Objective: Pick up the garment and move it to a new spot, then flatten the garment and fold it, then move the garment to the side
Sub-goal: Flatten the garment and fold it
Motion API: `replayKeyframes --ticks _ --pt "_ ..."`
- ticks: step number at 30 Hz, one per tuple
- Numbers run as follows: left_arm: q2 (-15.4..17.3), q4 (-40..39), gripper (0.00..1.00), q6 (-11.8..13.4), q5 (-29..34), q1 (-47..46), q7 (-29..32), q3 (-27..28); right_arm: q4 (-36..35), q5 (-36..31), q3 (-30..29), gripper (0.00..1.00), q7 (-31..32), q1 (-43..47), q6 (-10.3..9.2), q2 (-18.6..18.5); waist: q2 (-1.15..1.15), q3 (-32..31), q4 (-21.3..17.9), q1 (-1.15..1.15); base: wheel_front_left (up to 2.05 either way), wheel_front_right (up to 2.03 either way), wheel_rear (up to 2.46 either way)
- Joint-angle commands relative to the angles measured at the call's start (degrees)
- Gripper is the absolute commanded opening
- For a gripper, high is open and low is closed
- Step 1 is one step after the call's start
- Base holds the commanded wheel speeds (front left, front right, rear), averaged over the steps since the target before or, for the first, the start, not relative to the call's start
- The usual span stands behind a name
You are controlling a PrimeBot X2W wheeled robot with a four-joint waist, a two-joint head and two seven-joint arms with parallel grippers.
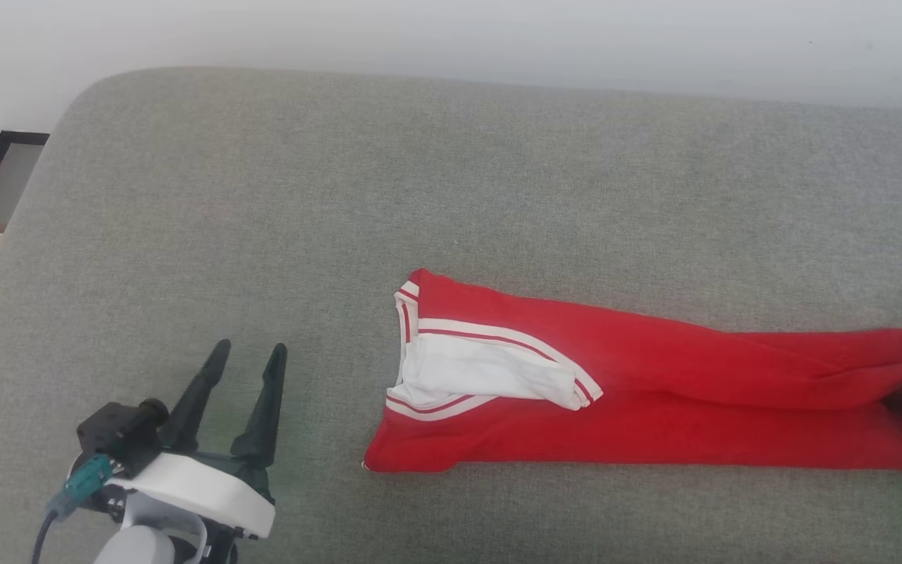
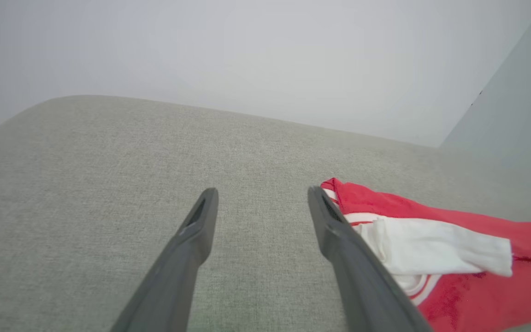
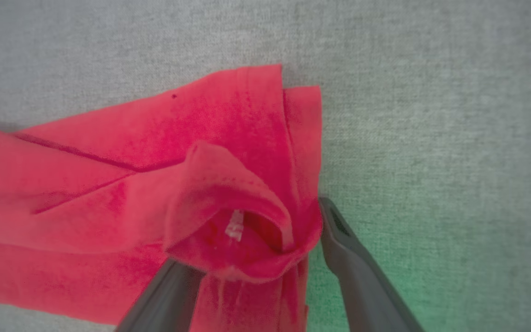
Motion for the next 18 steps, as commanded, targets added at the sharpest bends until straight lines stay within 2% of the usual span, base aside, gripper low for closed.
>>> replayKeyframes --ticks 1,7,8,9,10,11,14,18 --pt "-0.2 -0.4 1.0 -0.1 1.6 0.7 -0.3 0.6 0.8 -0.7 0.4 1.0 0.7 0.0 0.01 1.1 0.0 0.0 0.0 0.0 0.0 0.0 0.0" --pt "-4.0 -3.6 1.0 -0.2 11.8 2.1 -0.3 6.9 3.6 -4.7 -0.1 1.0 2.3 -1.9 0.01 3.9 0.0 0.4 0.1 0.0 0.0 0.0 0.0" --pt "-4.5 -3.9 1.0 -0.1 13.2 2.2 -0.3 7.5 4.0 -5.2 -0.2 0.54 2.8 -1.9 0.01 4.5 0.0 0.5 0.2 0.0 0.0 0.0 0.0" --pt "-5.0 -4.0 1.0 -0.1 14.7 2.4 -0.3 7.7 4.2 -5.6 -0.3 0.28 3.2 -2.0 0.01 4.9 0.0 0.5 0.2 0.0 0.0 0.0 0.0" --pt "-5.4 -4.4 1.0 -0.2 16.0 2.4 -0.3 8.2 4.3 -5.8 -0.6 0.11 3.3 -2.2 0.01 5.4 0.0 0.6 0.3 0.0 0.0 0.0 0.0" --pt "-5.9 -4.6 1.0 -0.2 17.0 2.4 -0.3 8.6 4.5 -6.1 -1.2 0.0 3.2 -2.5 0.01 5.7 0.0 0.8 0.2 0.0 0.0 0.0 0.0" --pt "-6.7 -4.9 1.0 -0.2 18.2 2.9 -0.3 9.4 4.4 -7.0 -3.0 0.0 3.1 -3.0 -0.03 5.7 0.0 1.1 -0.2 0.0 0.0 0.0 0.0" --pt "-7.6 -5.4 1.0 -0.2 18.5 3.3 -0.3 10.7 4.0 -8.2 -6.5 0.0 1.4 -3.8 -0.11 4.0 0.0 1.5 -1.4 0.0 0.0 0.0 0.0"
